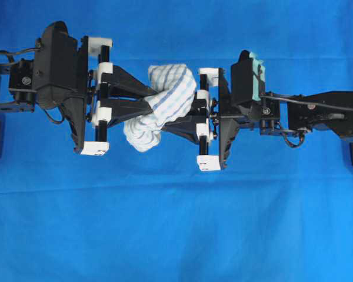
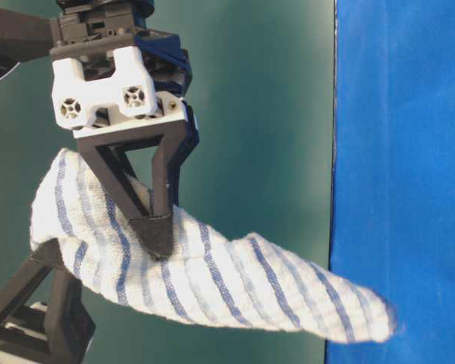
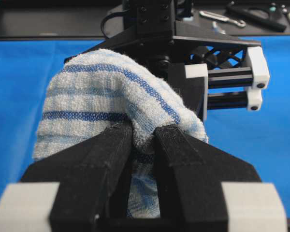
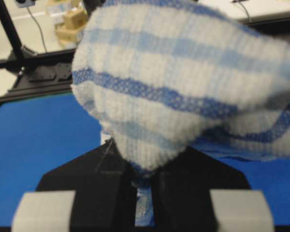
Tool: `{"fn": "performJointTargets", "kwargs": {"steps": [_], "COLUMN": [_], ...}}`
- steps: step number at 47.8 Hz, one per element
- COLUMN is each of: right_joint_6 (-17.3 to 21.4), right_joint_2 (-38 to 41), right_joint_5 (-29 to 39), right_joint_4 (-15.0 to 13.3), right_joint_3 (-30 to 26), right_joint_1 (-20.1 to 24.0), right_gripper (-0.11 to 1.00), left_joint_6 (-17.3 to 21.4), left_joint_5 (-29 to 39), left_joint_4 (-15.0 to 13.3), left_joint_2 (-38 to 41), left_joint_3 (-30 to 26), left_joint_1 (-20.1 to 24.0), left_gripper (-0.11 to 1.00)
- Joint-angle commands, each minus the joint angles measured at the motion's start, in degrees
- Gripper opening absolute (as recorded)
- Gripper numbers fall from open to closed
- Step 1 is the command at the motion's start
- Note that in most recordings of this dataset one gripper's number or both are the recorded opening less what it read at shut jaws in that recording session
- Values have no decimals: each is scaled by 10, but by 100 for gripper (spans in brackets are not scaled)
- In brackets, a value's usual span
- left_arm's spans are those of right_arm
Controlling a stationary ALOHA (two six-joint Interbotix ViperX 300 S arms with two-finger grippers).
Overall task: Hand over the towel.
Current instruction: 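Open the left gripper and retract it, leaving towel in right gripper, then lower the towel with the right gripper onto the table center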
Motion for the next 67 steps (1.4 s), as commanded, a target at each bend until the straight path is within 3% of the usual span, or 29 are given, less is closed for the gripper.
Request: {"fn": "performJointTargets", "kwargs": {"steps": [1, 16, 27, 31, 48, 67], "right_joint_6": [-1, 1, 1, 1, 3, 4], "right_joint_2": [-8, -33, -92, -125, -248, -232], "right_joint_5": [4, 11, 13, 14, 37, 60], "right_joint_4": [-3, -3, -3, -3, 0, 1], "right_joint_3": [-11, 4, 48, 76, 162, 151], "right_joint_1": [2, 9, 18, 22, 25, 17], "right_gripper": [7, 6, 6, 6, 6, 6], "left_joint_6": [-1, -9, -10, -10, -11, -11], "left_joint_5": [-7, -12, -31, -40, -40, -42], "left_joint_4": [-1, -1, -2, -2, -2, -4], "left_joint_2": [-2, -2, -35, -57, -164, -178], "left_joint_3": [-11, -8, 19, 38, 109, 126], "left_joint_1": [-2, -2, -2, -2, -2, -2], "left_gripper": [9, 12, 76, 91, 92, 92]}}
